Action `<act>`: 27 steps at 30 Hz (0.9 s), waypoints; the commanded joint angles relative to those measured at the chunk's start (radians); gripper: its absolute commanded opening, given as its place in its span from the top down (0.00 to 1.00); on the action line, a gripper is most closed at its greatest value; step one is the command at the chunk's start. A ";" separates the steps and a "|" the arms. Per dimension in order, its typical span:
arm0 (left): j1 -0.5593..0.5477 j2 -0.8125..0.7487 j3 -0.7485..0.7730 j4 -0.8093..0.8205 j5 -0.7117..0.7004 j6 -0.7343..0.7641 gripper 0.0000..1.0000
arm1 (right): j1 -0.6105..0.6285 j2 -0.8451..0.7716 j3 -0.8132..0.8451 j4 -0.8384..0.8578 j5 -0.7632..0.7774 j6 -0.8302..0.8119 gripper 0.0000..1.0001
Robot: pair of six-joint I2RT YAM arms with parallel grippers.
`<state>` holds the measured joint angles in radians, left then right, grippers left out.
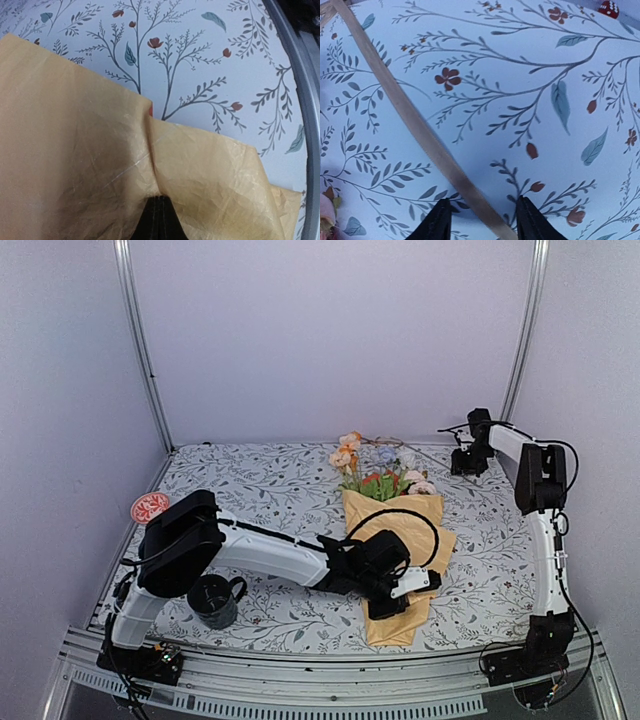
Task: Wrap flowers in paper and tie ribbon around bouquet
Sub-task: Pick up the ribbon from the corner of the board.
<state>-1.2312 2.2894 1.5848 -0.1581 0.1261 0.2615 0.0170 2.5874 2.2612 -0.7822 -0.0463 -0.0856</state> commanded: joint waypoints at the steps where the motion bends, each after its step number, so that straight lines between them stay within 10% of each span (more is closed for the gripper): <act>1: 0.024 0.052 -0.025 -0.130 0.018 0.004 1.00 | 0.050 0.086 -0.068 -0.165 0.103 -0.025 0.63; 6: 0.027 0.053 -0.024 -0.131 0.016 0.003 1.00 | 0.051 0.035 -0.155 -0.157 0.080 -0.010 1.00; 18: 0.032 0.056 -0.029 -0.131 0.012 -0.003 1.00 | 0.048 -0.708 -0.798 0.164 -0.345 0.135 1.00; 27: 0.032 0.044 -0.057 -0.129 0.005 -0.018 1.00 | -0.031 -1.152 -0.750 0.074 -0.375 0.203 1.00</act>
<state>-1.2182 2.2894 1.5810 -0.1593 0.1539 0.2573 0.0246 1.5730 1.4384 -0.6727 -0.3733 0.0696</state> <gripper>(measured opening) 0.004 0.007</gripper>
